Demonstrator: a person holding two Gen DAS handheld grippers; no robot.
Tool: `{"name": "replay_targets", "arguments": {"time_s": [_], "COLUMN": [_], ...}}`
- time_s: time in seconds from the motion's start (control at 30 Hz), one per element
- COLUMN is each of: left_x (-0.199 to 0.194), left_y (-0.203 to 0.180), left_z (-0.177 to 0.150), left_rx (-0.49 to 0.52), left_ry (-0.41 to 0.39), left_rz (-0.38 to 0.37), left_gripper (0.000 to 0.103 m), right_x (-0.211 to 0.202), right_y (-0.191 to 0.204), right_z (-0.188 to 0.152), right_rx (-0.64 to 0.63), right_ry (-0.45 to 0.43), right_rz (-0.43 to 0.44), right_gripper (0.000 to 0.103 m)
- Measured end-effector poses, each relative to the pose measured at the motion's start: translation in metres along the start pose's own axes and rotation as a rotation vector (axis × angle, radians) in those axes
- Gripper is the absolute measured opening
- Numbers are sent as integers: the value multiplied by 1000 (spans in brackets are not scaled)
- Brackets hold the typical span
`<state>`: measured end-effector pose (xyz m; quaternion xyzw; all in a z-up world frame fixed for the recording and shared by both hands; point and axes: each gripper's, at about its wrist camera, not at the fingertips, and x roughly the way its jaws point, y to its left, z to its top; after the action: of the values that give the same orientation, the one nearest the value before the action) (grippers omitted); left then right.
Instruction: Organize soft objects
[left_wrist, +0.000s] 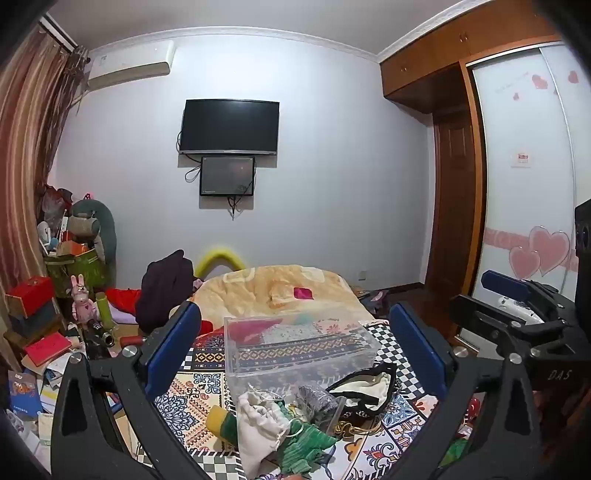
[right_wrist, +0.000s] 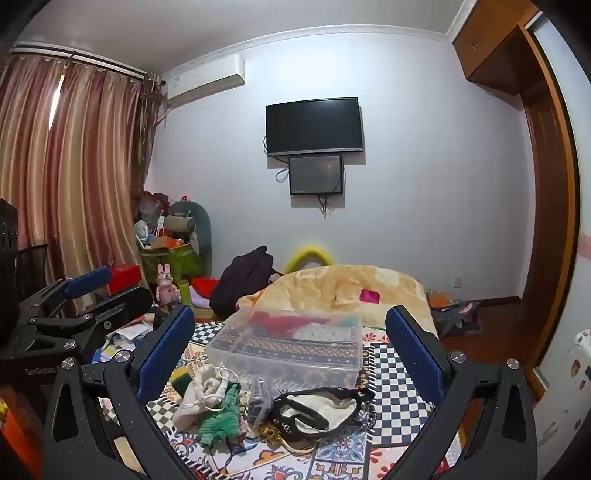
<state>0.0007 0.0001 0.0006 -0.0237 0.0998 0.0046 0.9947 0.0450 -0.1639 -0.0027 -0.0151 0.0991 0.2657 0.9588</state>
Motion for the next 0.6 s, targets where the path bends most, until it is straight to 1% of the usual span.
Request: {"name": "replay_targets", "arguments": {"time_s": [0.07,0.17,0.27,0.33,0.4,0.6], "left_x": [2,1,-5,-5,-6,-7], "left_y": [0,-1,-5,-5,-5,-3], "left_z": [1,5,2,-1,0,0], "left_rx": [-1,12,21,22,22,17], "left_ry": [-2,-10,-32,-31,-33,-34], "left_rz": [4,-10,-17,-23,-23,-22], "left_gripper": [103,103,103,103,103,103], "right_x": [0,-1,0,-2,-6,-7], "right_y": [0,0,0,-2,-1,3], "right_z": [0,0,0,-2,4,4], "right_rx": [5,11,15,14,14,15], "right_ry": [0,2,5,-9,-7,-9], "right_rz": [-1,-4,-7,1,5,5], "right_gripper": [103,103,103,103,103,103]}}
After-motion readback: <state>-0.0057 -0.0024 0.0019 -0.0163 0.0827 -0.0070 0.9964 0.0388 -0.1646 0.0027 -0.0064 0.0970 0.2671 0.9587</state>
